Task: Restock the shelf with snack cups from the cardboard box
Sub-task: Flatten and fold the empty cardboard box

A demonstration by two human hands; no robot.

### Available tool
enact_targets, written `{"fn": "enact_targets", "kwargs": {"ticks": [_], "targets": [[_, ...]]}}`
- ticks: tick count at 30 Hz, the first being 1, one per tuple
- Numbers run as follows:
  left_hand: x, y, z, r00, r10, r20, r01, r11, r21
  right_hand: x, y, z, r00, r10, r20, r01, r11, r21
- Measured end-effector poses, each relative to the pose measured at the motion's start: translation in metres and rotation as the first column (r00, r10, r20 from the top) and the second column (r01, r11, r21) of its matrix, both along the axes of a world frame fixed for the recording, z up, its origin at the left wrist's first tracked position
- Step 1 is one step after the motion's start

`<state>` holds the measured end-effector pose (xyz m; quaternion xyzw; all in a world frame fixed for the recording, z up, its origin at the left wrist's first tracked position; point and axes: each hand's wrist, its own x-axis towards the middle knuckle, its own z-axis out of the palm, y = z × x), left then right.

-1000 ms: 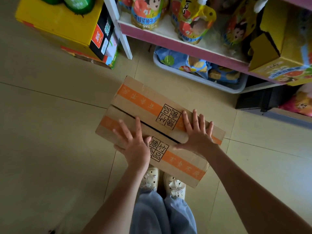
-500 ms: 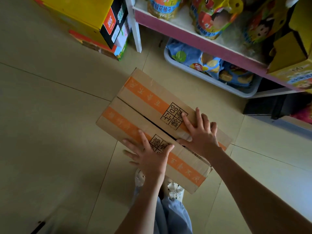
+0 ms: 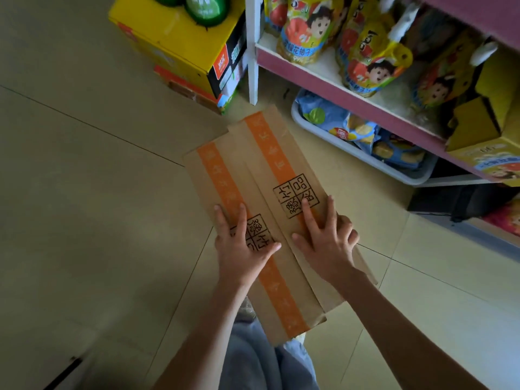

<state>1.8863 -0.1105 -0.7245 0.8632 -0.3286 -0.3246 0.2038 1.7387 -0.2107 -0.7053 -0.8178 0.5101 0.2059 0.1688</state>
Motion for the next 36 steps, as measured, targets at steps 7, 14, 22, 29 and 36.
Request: {"fn": "enact_targets", "kwargs": {"ticks": [7,14,22,29,36], "targets": [[0.046,0.007,0.105,0.998,0.025,0.06,-0.025,1.0,0.004,0.055,0.0,0.119,1.0,-0.018,0.026,0.017,0.999,0.051],[0.115,0.015,0.259,0.983,0.008,0.182,-0.021,0.997,0.071,0.122,0.014,0.249,0.992,-0.037,0.12,0.029,0.997,0.073],[0.196,0.028,0.38,0.983,0.091,0.156,-0.104,0.992,0.074,0.205,0.021,0.362,0.978,0.001,0.208,-0.029,0.991,0.132],[0.312,0.02,0.434,0.977,0.017,0.212,-0.05,0.987,0.152,0.311,0.026,0.406,0.97,-0.044,0.238,-0.001,0.982,0.187],[0.456,-0.023,0.487,0.972,-0.042,0.233,0.019,0.995,0.1,0.452,-0.01,0.457,0.961,-0.123,0.247,0.099,0.989,0.107]]}}
